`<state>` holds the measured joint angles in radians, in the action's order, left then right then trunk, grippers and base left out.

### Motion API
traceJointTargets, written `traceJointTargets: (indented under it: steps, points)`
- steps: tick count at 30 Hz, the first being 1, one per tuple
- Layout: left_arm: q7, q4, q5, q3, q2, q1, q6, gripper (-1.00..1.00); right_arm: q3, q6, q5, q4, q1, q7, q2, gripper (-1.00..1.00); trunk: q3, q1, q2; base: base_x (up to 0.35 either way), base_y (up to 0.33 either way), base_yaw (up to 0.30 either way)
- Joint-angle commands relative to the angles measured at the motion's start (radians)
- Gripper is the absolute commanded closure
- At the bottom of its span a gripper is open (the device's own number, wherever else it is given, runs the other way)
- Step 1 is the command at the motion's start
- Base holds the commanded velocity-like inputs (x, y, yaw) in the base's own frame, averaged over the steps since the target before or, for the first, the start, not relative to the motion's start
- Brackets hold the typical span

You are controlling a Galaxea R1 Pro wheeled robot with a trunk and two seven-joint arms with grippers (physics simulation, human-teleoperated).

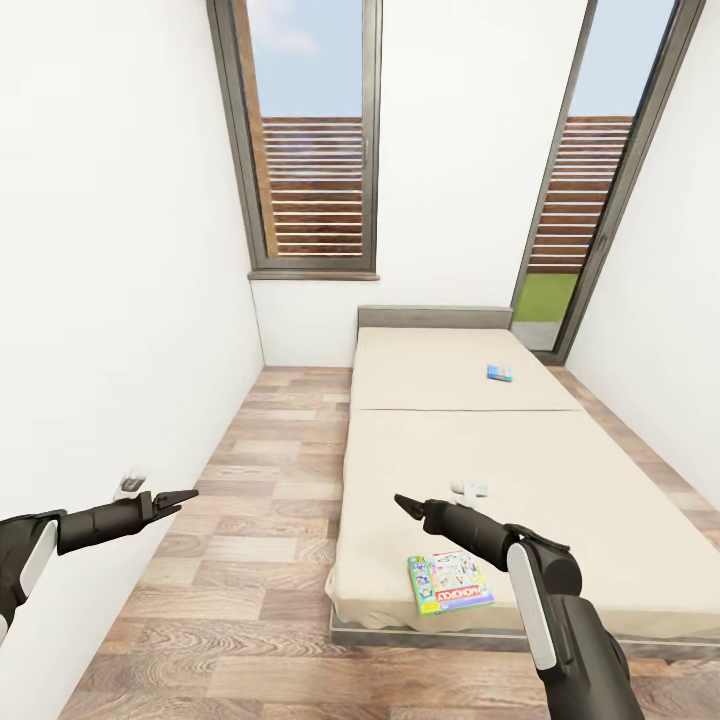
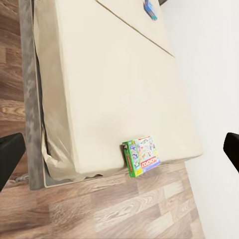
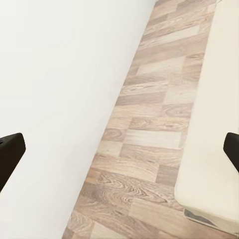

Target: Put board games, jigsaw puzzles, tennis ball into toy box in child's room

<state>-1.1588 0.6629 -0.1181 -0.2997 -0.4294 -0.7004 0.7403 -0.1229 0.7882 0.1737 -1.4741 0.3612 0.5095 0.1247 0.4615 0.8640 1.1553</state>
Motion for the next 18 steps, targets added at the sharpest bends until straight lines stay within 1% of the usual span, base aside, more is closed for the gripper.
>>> traceJointTargets:
  steps: [1, 8, 9, 11, 14, 15, 16, 17, 18]
  points:
    - [-0.002, 0.000, -0.003, 0.000, 0.000, -0.001, 0.008, -1.00, -0.003, 0.006, 0.003, 0.000, 0.001, 0.001, 0.001, -1.00, 0.001, 0.000, 0.001, 0.000, 0.000, 0.000]
    - [-0.003, 0.000, -0.003, 0.000, 0.000, -0.001, 0.008, -1.00, -0.004, -0.036, 0.004, -0.002, 0.001, -0.004, 0.001, -1.00, 0.001, 0.000, 0.001, 0.000, 0.000, 0.000]
    - [-0.003, 0.000, -0.003, 0.000, 0.000, -0.001, 0.008, -1.00, -0.005, -0.036, 0.008, -0.002, 0.001, -0.002, 0.000, -1.00, 0.001, 0.000, 0.001, 0.000, 0.000, 0.000]
    - [-0.004, 0.000, -0.003, 0.001, 0.000, -0.001, 0.008, -1.00, -0.005, -0.036, 0.029, -0.001, 0.001, -0.002, 0.000, -1.00, 0.001, 0.000, 0.001, 0.000, 0.000, 0.000]
    - [-0.007, 0.000, -0.003, 0.001, 0.000, -0.001, 0.008, -1.00, -0.007, -0.036, 0.105, -0.003, 0.001, -0.003, -0.004, -1.00, 0.001, 0.000, 0.001, 0.000, 0.000, 0.000]
    - [-0.007, 0.000, -0.003, 0.001, 0.001, -0.001, 0.008, -1.00, -0.008, -0.036, 0.121, -0.004, 0.002, -0.002, -0.006, -1.00, 0.001, 0.000, 0.001, 0.000, 0.000, 0.000]
    - [-0.008, 0.000, -0.003, 0.002, 0.001, -0.001, 0.008, -1.00, -0.015, -0.035, 0.157, -0.003, 0.001, -0.001, -0.010, -1.00, 0.001, 0.000, 0.001, 0.000, 0.000, 0.000]
    - [-0.008, 0.000, -0.003, 0.002, 0.001, -0.001, 0.008, -1.00, -0.023, -0.034, 0.176, -0.002, 0.000, 0.000, -0.012, -1.00, 0.001, 0.000, 0.001, 0.000, 0.000, 0.000]
    - [-0.008, 0.000, -0.003, 0.003, 0.002, -0.001, 0.008, -1.00, -0.048, -0.032, 0.216, 0.000, -0.006, 0.002, -0.016, -1.00, 0.001, 0.000, 0.001, 0.000, 0.000, 0.000]
